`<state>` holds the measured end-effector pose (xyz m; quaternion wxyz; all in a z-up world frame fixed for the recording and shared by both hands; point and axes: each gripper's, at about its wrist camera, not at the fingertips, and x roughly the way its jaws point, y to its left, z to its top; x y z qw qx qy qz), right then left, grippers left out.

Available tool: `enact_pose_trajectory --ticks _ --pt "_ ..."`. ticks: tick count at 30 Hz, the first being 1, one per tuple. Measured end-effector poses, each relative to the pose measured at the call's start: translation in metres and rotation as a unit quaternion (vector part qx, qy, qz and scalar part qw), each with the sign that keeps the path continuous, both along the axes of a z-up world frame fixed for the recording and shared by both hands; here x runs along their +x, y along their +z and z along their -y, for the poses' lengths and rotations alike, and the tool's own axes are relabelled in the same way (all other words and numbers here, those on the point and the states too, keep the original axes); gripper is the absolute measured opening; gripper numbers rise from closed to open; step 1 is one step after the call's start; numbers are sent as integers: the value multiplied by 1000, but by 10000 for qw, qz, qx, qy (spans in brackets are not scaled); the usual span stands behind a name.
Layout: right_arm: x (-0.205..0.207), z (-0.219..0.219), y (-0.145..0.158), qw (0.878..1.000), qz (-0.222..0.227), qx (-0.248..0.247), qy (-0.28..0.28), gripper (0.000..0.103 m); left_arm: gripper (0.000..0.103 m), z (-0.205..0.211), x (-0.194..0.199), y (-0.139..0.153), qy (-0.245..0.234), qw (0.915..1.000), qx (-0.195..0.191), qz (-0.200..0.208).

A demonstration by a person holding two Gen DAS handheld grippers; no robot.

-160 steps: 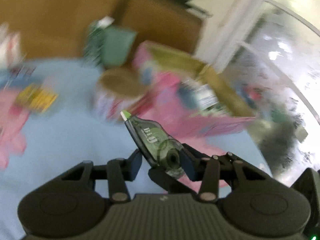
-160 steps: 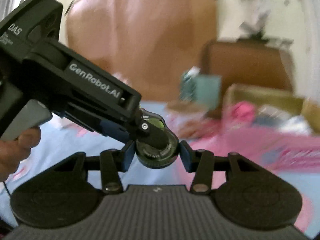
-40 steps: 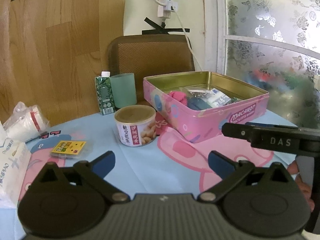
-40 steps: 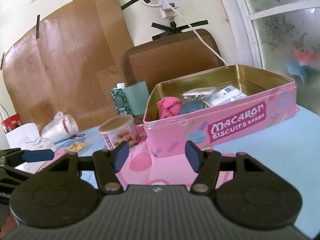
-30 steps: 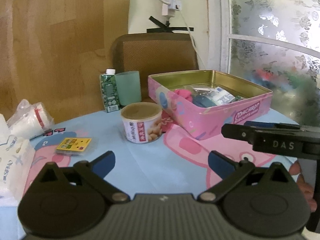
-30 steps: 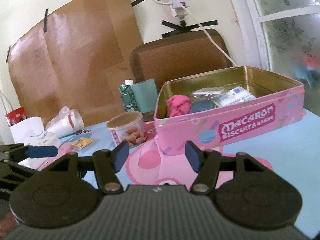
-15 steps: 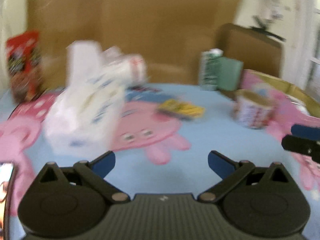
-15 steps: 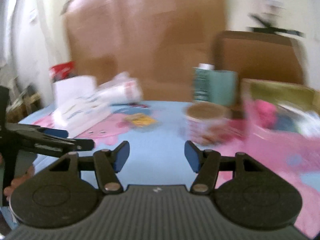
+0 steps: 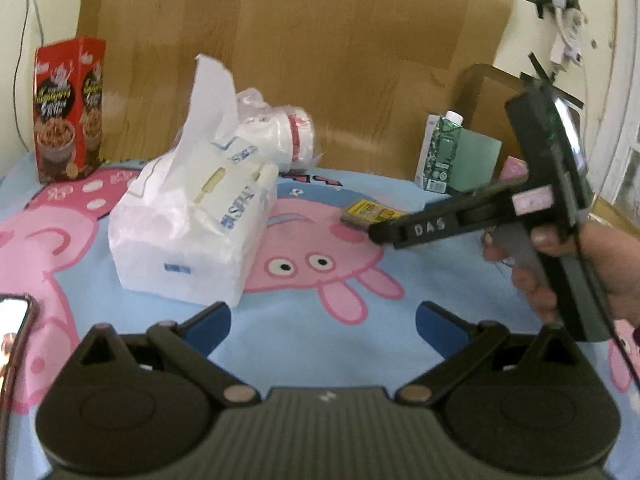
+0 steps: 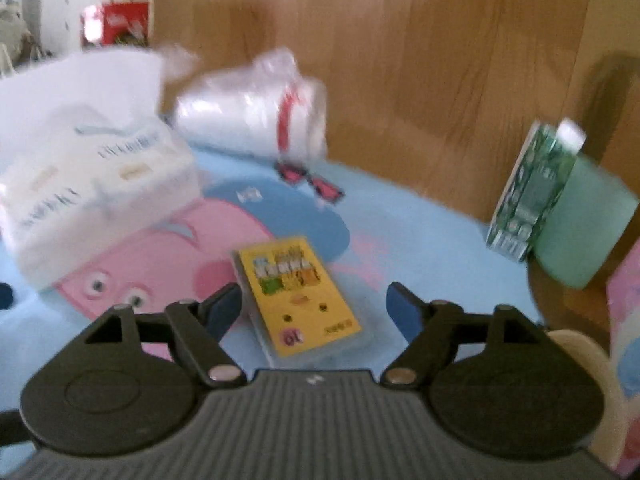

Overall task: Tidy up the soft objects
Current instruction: 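Reach the right gripper to the yellow card pack and grasp it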

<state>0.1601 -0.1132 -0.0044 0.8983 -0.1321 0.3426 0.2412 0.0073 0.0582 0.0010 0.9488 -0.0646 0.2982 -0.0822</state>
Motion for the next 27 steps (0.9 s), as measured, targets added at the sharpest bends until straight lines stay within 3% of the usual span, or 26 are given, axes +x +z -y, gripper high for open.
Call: enact_pose_trajectory --ticks 3,5,14,18,20,23,27 --pt "2 14 -1 9979 -343 527 -156 73 102 -4 3 -2 25 9998 -136 -108" --pt "-11 13 0 9986 -253 453 -43 62 102 -6 4 -3 25 9997 -179 -143" --pt "-130 44 13 9978 -204 552 315 61 102 -3 7 -3 -149 9993 -203 -280" --pt "-183 75 13 9986 68 514 -76 61 102 22 9 4 -628 9973 -128 -370" --pt "-202 89 11 9977 372 304 -482 61 102 39 10 11 -915 9950 -148 -380" --pt "-214 108 9 9942 425 413 -896 63 97 71 14 19 -1373 9885 -243 -584" --pt "-228 120 8 9928 435 561 -969 70 86 112 20 24 -2036 9712 -598 -1081"
